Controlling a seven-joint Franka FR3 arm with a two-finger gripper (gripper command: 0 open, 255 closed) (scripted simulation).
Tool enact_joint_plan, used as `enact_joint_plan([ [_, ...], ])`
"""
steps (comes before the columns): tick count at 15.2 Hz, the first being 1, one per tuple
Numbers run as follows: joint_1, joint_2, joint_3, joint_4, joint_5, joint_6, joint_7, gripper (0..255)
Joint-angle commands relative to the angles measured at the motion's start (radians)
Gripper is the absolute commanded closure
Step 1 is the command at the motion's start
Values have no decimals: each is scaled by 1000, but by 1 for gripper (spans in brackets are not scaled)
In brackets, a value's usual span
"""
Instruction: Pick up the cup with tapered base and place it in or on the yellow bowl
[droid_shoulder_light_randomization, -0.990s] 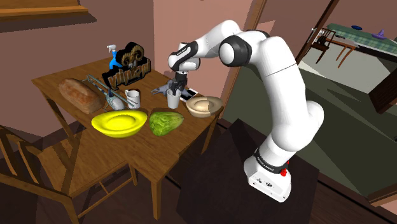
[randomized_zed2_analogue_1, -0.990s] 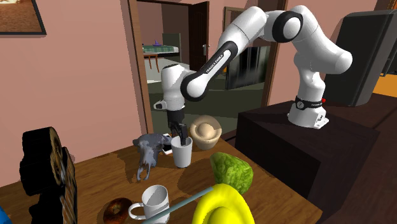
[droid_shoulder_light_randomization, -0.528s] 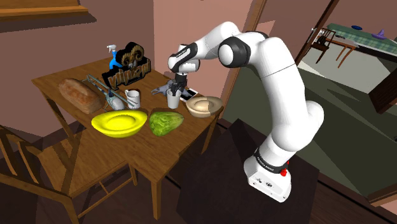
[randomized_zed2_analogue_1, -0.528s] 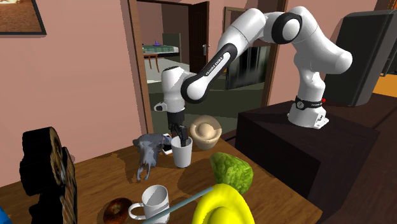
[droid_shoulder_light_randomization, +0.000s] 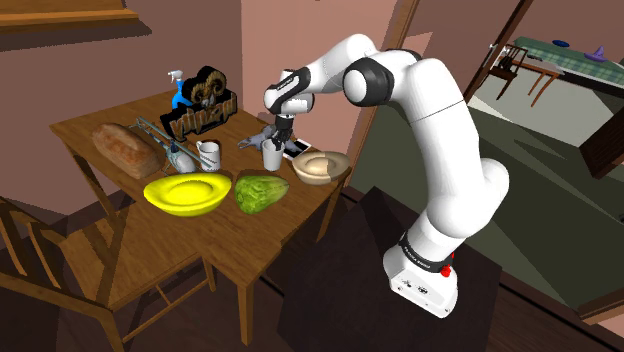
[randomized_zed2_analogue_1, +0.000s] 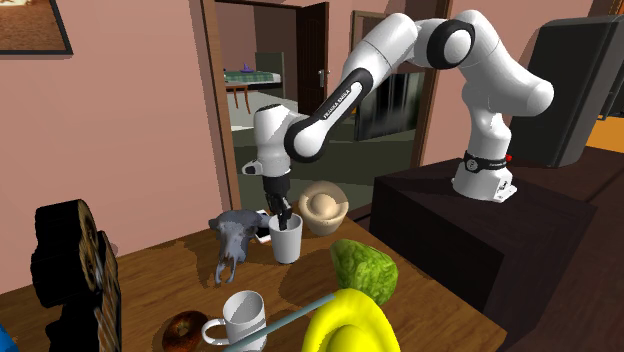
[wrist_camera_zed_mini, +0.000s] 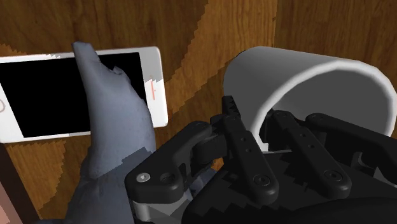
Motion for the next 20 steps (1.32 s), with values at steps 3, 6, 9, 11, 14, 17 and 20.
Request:
enact_joint_plan([
  [3, 0, 0, 0, 0, 0, 0, 0, 255],
  [6, 3, -31, -4, -12, -4, -20, 4, 255],
  [9, 6, -61, -8, -20, -8, -41, 8, 255],
  [11, 8, -80, -11, -24, -11, -56, 10, 255],
  [14, 10, -108, -15, -30, -16, -78, 15, 255],
  [17, 12, -135, -19, -32, -21, -102, 19, 255],
  [20, 15, -160, -23, -32, -26, -127, 24, 255],
])
